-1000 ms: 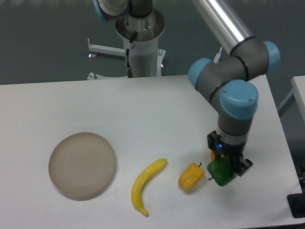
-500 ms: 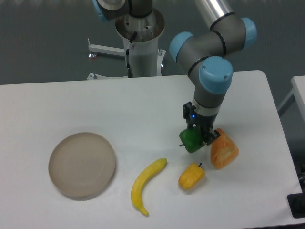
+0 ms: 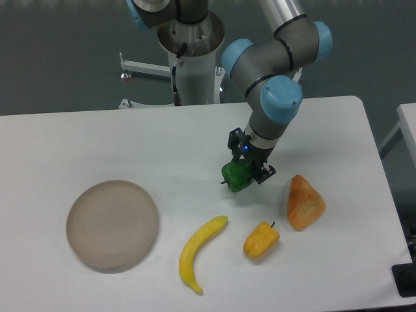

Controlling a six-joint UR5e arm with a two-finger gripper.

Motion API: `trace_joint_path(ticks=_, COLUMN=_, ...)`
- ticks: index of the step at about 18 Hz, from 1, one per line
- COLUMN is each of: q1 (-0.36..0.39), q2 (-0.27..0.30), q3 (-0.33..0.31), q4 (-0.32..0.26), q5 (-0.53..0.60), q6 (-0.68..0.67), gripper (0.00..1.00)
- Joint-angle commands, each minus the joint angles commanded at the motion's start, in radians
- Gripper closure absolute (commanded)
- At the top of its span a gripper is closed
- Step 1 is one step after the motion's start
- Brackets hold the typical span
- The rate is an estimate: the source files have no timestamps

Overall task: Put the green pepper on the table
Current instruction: 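Lower the green pepper onto the table beside the yellow pepper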

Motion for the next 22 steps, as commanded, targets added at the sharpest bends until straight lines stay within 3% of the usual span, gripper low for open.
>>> trace_joint_path(ticks=7, q1=-0.005, q2=-0.012, q3=-0.015, q4=0.009, q5=-0.020, q6=-0.025, gripper=0.62)
trace_joint_path(ticks=10, q1=-0.005, q2=-0.017, q3=-0.041, q4=0.060, q5=-0.020, q6=-0.025, gripper=0.62)
trace_joint_path(ticks=19, q1=-0.005, q2=-0.034, q3=-0.046, q4=0.077, q5=-0.018, q6=-0.023, gripper=0.61)
trace_joint_path(ticks=20, q1=-0.005, q2=-0.034, q3=-0.044, q4=0.077, q5=-0.018, q6=-0.025, gripper=0.59)
trace_joint_path(ticks=22, q1=-0.005, q2=-0.035, q3=-0.031, q4=0.075, q5=-0.020, q6=-0.038, gripper=0.27)
